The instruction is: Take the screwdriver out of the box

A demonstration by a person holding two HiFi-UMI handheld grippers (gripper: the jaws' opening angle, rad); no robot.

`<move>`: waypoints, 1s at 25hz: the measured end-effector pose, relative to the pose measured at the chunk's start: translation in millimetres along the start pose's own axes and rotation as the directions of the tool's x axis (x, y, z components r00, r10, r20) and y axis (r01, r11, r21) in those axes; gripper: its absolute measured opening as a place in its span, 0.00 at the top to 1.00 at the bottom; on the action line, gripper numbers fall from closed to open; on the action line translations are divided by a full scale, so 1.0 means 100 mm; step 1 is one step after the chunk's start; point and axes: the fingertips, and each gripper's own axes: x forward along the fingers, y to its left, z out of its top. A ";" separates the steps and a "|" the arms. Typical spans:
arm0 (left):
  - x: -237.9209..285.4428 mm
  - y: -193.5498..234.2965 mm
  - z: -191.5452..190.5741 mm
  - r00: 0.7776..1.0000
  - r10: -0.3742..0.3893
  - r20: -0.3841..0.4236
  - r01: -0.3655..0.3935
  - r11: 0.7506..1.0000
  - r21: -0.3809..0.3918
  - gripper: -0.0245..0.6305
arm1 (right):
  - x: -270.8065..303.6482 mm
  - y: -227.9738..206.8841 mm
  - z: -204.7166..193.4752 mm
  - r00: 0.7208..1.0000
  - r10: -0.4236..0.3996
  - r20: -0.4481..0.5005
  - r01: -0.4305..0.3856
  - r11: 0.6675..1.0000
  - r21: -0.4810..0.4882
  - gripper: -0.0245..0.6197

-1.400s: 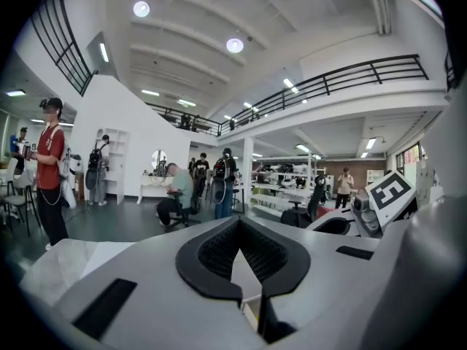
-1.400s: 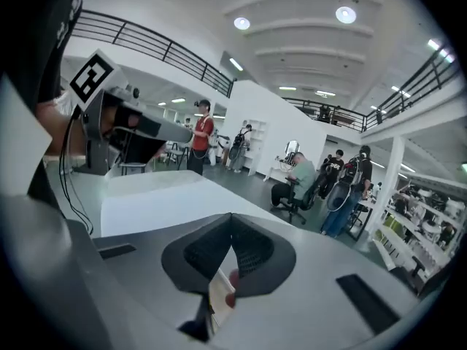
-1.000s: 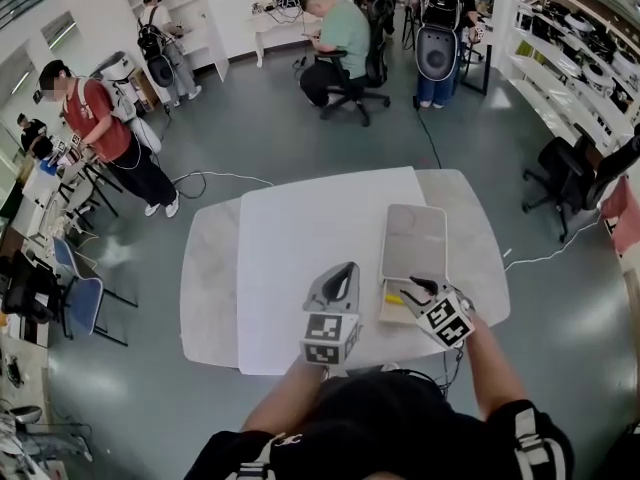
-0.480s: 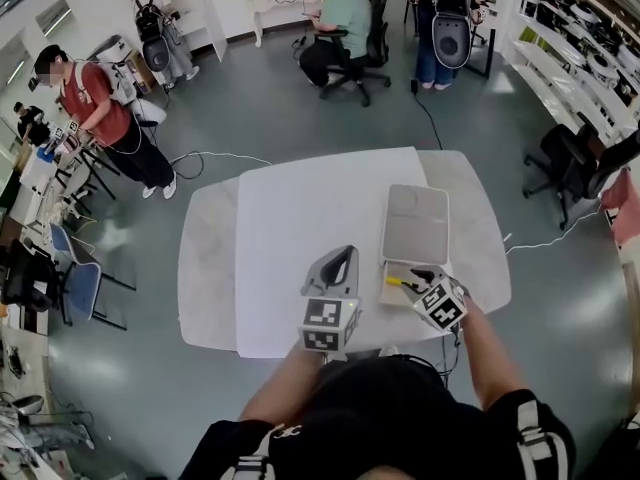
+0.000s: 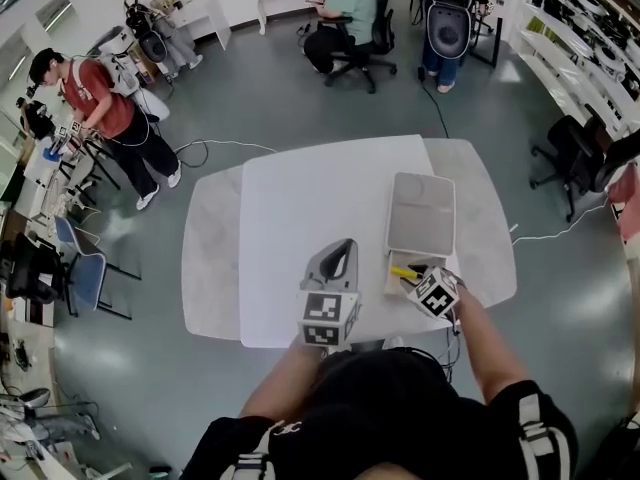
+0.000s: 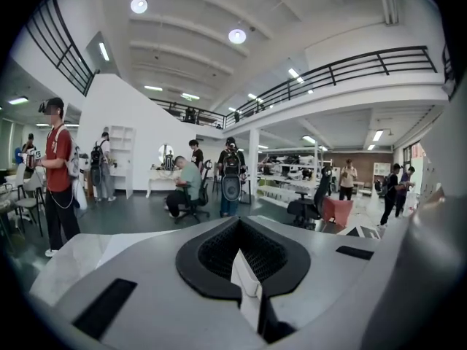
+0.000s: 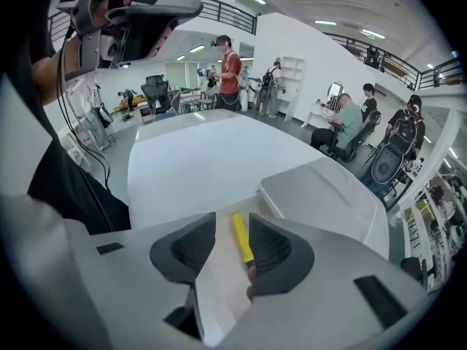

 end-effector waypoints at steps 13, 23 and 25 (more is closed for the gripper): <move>-0.11 0.26 -0.08 0.997 0.072 -0.029 -0.072 0.997 0.001 0.94 | 0.39 -0.14 -0.19 0.993 -0.032 -0.109 0.029 0.999 -0.026 0.77; -0.09 0.34 -0.07 0.994 0.100 -0.038 -0.100 0.995 0.015 0.94 | 0.62 -0.19 -0.37 0.984 0.018 -0.179 -0.017 1.000 0.007 0.77; -0.10 0.36 -0.07 0.993 0.108 -0.040 -0.107 0.994 0.016 0.94 | 0.65 -0.19 -0.40 0.981 0.025 -0.193 -0.024 1.000 0.010 0.77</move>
